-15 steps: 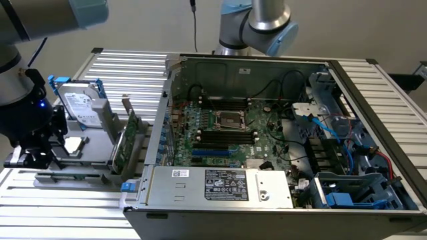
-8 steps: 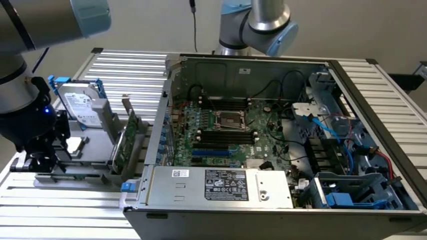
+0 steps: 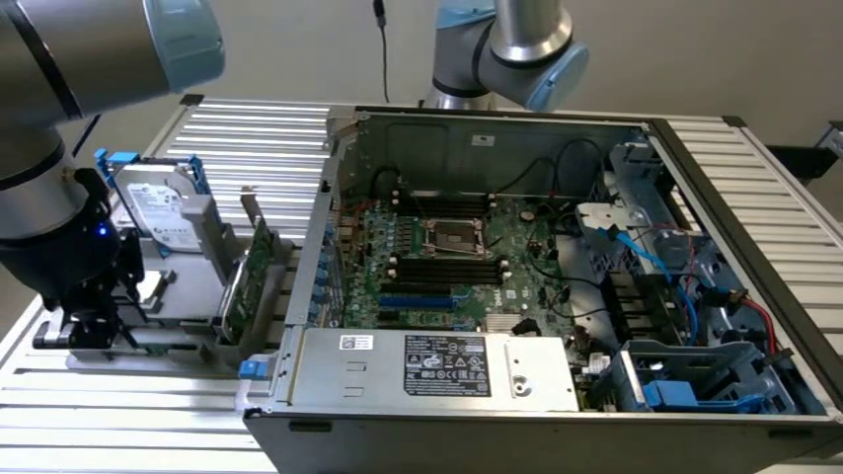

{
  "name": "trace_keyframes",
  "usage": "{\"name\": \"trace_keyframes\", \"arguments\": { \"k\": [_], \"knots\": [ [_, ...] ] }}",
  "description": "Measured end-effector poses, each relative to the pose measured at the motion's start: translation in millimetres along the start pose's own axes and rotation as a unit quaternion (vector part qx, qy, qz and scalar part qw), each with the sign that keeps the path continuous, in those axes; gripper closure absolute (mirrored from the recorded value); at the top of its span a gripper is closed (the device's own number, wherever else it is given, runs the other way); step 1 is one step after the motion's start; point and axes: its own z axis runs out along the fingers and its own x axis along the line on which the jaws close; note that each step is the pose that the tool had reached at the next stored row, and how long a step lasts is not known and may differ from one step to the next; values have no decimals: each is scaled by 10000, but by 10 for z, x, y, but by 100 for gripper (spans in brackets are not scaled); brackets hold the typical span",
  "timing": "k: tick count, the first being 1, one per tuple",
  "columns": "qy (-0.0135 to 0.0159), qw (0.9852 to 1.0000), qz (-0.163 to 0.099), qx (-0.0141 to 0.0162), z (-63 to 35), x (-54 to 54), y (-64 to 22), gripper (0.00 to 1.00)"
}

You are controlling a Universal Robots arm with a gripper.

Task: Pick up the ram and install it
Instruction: 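Pick up the ram and move it above insertion slot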

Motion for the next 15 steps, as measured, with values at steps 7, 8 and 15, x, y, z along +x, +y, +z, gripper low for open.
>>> {"name": "trace_keyframes", "arguments": {
  "k": [7, 8, 15],
  "knots": [
    [2, 10000, -44, 0, 127, -16, -6, 64],
    [2, 10000, -46, 0, 146, -21, -7, 64],
    [3, 10000, -49, 0, 271, -74, -13, 64]
  ]
}}
